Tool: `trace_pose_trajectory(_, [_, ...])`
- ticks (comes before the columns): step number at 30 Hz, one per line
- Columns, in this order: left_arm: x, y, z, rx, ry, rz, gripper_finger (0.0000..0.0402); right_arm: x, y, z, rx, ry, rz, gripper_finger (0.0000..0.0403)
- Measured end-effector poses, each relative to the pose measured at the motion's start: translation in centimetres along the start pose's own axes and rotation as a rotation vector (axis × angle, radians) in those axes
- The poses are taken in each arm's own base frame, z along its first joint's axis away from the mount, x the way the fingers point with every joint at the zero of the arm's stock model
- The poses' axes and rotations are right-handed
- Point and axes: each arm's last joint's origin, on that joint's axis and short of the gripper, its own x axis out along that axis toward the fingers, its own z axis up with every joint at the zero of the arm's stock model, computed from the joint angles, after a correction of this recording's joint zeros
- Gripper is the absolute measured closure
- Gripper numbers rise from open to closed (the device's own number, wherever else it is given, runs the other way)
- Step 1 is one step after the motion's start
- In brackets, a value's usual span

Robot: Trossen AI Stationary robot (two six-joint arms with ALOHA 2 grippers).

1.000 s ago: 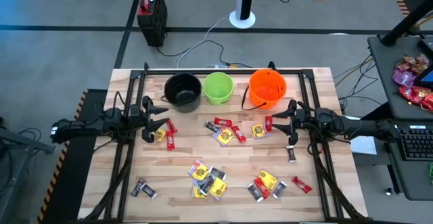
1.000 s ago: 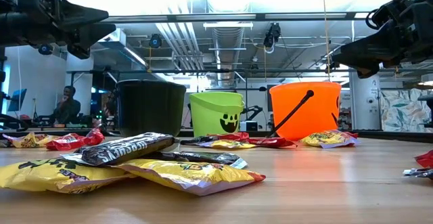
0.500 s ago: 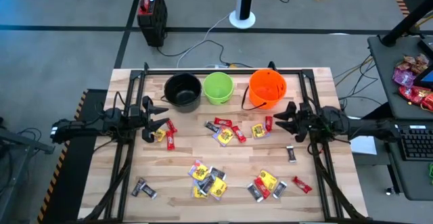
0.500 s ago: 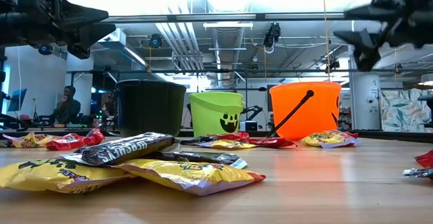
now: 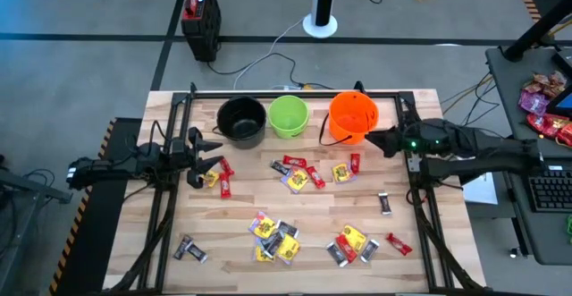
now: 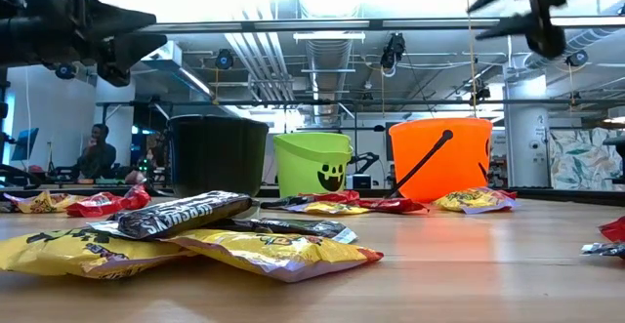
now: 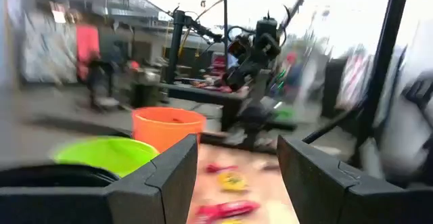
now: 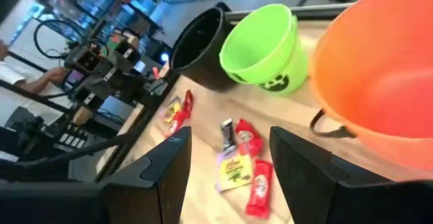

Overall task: Sort candy by brand, put in halloween buckets
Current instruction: Put the red chocolate bar into the green bucket

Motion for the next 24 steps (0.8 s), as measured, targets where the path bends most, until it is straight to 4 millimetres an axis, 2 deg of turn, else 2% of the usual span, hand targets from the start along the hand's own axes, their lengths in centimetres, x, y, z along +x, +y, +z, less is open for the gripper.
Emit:
trace_pose_trajectory(4, [0.0,-0.1,0.9,-0.459,-0.098,-0.024,0.0214,0.7,3.6,2.4,-0.062,0.013,0.015,0.0211])
trace_pose_trajectory(7, [-0.1,-0.1,1.4,-0.643,-0.16,-0.02,0.0214,1.4,5.6,3.7,-0.108,0.079,-0.08,0.0211])
trace_pose_trajectory(11, [-0.2,-0.1,1.7,-0.686,-0.197,-0.021,0.0214,2.5,6.7,4.6,-0.132,0.211,-0.326,0.0211])
trace_pose_trajectory(14, [-0.2,-0.1,1.8,-0.692,-0.207,-0.025,0.0214,3.8,7.5,4.7,-0.193,0.301,-0.431,0.0211])
trace_pose_trajectory(20, [-0.2,-0.2,2.0,-0.736,-0.187,-0.025,0.0214,6.9,9.0,4.5,-0.326,0.488,-0.401,0.0211])
trace_pose_trajectory(24, [-0.2,-0.7,4.8,-0.654,-0.082,0.034,0.0214,8.2,9.5,4.4,-0.351,0.519,-0.399,0.0211])
